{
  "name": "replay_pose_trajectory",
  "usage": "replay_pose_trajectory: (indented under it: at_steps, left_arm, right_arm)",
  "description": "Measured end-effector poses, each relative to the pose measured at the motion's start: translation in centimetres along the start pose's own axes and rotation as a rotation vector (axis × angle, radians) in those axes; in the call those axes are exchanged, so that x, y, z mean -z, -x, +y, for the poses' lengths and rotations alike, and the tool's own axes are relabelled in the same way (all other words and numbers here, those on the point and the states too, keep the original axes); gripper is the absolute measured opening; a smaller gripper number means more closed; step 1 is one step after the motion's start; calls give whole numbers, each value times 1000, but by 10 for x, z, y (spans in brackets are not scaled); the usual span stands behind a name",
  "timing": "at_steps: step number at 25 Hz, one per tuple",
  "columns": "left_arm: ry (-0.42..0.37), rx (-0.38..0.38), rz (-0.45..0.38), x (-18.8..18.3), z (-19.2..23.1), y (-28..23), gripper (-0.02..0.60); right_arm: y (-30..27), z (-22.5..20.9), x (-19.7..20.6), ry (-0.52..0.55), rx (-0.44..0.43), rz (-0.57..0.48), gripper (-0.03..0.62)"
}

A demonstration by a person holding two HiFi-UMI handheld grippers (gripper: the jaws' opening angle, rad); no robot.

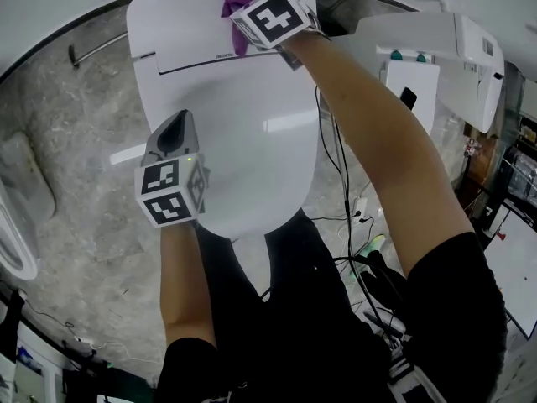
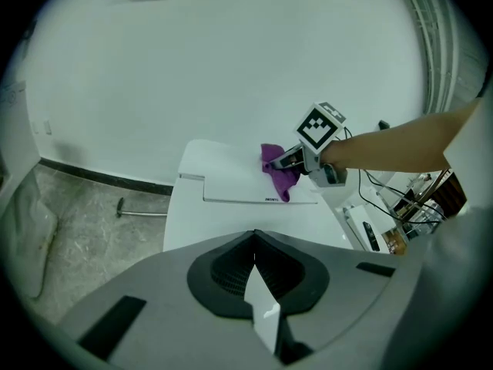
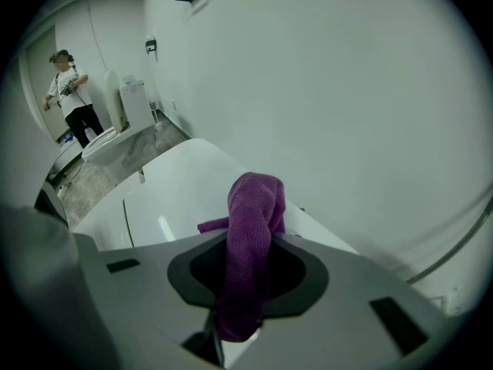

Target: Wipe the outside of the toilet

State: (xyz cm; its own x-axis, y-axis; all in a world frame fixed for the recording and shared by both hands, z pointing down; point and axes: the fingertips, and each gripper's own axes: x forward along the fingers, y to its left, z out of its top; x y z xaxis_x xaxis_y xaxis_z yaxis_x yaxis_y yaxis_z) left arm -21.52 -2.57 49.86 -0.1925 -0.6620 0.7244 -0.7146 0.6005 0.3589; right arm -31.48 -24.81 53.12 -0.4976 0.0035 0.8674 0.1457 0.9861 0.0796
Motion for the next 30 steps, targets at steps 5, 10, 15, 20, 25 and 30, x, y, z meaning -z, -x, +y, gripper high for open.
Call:
replay_pose_trajectory:
  at_steps: [5, 10, 15, 20, 25, 30]
  left_arm:
    - [-23, -1, 17, 5, -16, -8, 8]
    - [-36, 2, 31, 7, -34, -16, 9]
    - [-65, 16, 47, 3, -58, -27, 9]
    - [-93, 26, 54, -6, -83, -37, 9]
    - [-116, 25, 59, -13, -107, -51, 8]
    - [-139, 17, 69, -15, -126, -60, 9]
  right_arm:
    - [7, -23, 18, -22, 11, -18, 86]
    - [18, -44, 36, -38, 27, -21, 86]
    - [25, -70, 60, -56, 45, -14, 86]
    - [28, -73, 78, -90, -32, -26, 86]
    - [34, -86, 90, -61, -32, -34, 86]
    - [41, -106, 97, -20, 0, -59, 86]
